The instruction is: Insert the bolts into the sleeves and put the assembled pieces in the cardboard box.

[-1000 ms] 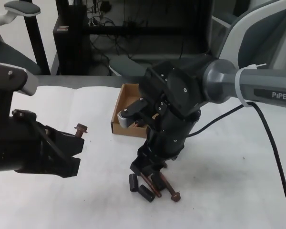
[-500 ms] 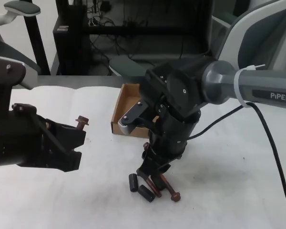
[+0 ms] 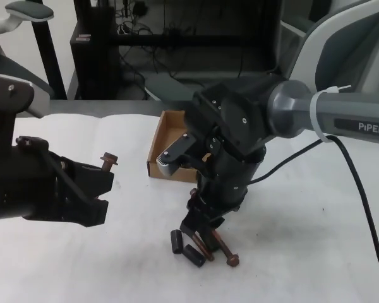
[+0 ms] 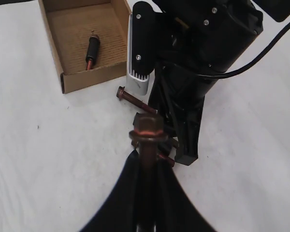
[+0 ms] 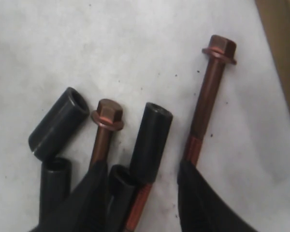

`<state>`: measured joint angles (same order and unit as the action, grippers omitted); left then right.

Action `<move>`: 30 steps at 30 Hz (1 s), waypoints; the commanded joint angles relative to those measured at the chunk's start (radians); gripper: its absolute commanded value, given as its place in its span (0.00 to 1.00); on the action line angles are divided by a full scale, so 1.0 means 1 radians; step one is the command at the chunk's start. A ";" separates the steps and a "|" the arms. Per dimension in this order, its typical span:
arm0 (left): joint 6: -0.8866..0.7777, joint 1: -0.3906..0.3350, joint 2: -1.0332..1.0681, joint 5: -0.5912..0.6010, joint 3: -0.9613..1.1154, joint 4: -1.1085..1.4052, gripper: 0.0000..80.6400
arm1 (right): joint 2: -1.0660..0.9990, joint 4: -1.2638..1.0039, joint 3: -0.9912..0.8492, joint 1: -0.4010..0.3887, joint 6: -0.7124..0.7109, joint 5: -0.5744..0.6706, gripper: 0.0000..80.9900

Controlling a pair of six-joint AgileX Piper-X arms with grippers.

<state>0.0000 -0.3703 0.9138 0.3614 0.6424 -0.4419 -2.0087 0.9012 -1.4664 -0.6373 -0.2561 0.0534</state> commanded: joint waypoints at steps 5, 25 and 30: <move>0.000 0.002 -0.012 0.006 0.001 0.016 0.02 | -0.032 -0.005 -0.034 0.001 0.033 0.041 0.57; 0.008 0.002 -0.012 0.001 0.001 0.015 0.02 | -0.097 0.013 -0.097 0.001 0.002 0.035 0.57; 0.008 0.002 -0.012 -0.001 0.001 0.015 0.02 | -0.097 0.006 -0.097 0.001 -0.006 0.035 0.32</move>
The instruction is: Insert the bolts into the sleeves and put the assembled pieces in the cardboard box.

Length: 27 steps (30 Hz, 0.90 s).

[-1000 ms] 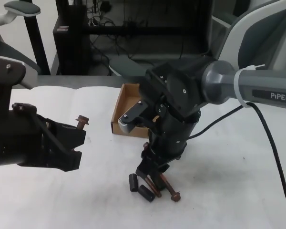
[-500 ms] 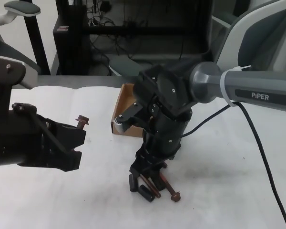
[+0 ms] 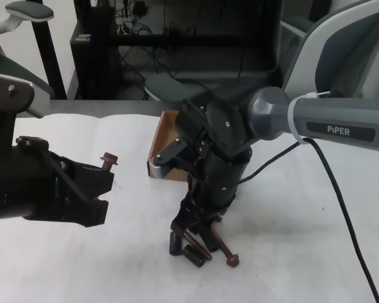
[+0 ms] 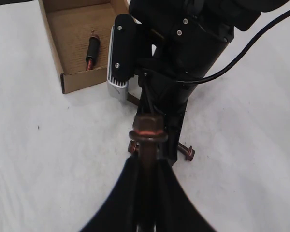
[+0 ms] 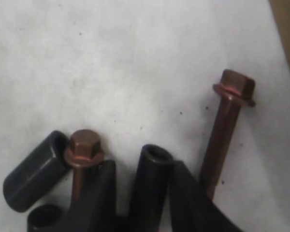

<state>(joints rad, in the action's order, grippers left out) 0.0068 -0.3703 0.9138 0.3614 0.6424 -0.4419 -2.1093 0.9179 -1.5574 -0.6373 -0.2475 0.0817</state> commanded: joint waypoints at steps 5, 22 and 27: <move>0.001 0.002 -0.012 -0.001 0.001 0.015 0.02 | 0.003 -0.013 -0.006 0.001 -0.029 0.007 0.13; 0.001 0.002 -0.012 -0.001 0.001 0.021 0.02 | 0.070 0.078 -0.113 0.001 0.075 -0.025 0.01; -0.007 0.002 -0.012 -0.001 0.001 0.085 0.02 | 0.163 0.082 -0.076 0.001 0.098 -0.009 0.01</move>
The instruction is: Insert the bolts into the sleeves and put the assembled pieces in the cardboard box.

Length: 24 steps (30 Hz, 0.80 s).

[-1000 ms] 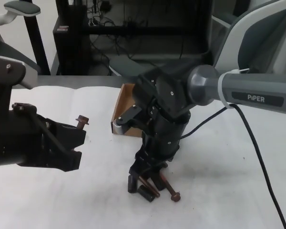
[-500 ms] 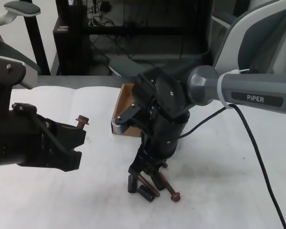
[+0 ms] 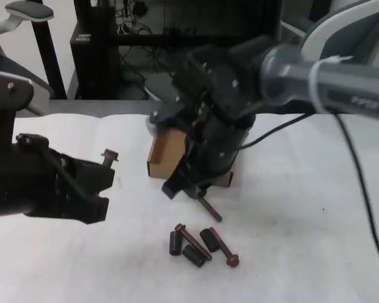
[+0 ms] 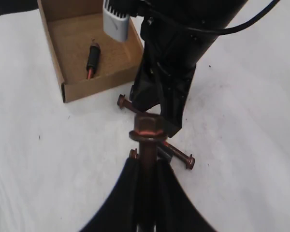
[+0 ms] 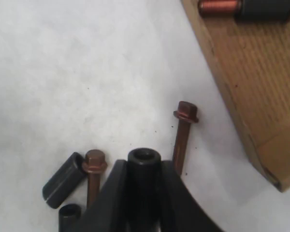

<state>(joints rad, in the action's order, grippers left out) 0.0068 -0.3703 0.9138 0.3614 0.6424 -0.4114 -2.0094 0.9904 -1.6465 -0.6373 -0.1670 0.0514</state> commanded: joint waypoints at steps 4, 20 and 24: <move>-0.066 0.002 -0.012 0.004 0.001 0.155 0.02 | 0.166 -0.003 0.073 -0.004 0.067 0.021 0.01; -0.141 0.000 0.054 0.187 0.001 0.429 0.02 | 0.609 -0.420 0.543 -0.116 0.361 0.144 0.01; -0.215 0.000 0.127 0.202 0.001 0.512 0.02 | 0.675 -0.462 0.613 -0.115 0.371 0.157 0.01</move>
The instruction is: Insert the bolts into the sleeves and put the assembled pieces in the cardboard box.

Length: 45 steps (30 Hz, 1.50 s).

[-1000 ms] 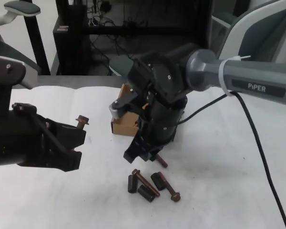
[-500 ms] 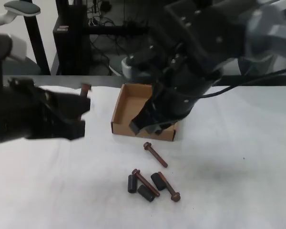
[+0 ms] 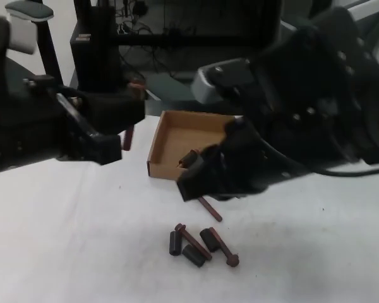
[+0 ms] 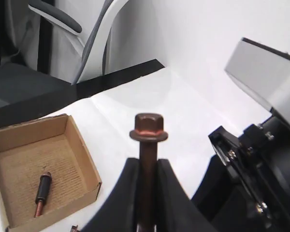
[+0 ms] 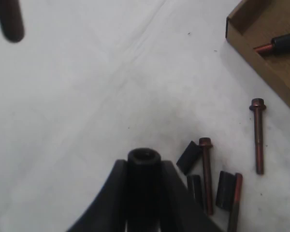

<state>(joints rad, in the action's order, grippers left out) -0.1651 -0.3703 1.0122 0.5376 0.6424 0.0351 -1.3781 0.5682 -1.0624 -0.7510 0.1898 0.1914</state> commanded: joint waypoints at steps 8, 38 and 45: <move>-0.222 -0.001 0.172 0.100 0.001 0.320 0.02 | 0.144 -0.308 0.160 -0.001 0.024 0.147 0.01; -0.421 -0.001 0.189 0.106 0.007 0.259 0.02 | 0.053 -0.640 0.225 0.075 0.152 0.242 0.01; -0.385 -0.001 0.189 0.092 0.049 0.258 0.02 | 0.053 -0.640 0.225 0.075 0.160 0.272 0.01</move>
<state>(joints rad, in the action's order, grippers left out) -0.5753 -0.3703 1.2062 0.6362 0.6614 0.2807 -1.3299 -0.0523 -0.8317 -0.6786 0.3455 0.4493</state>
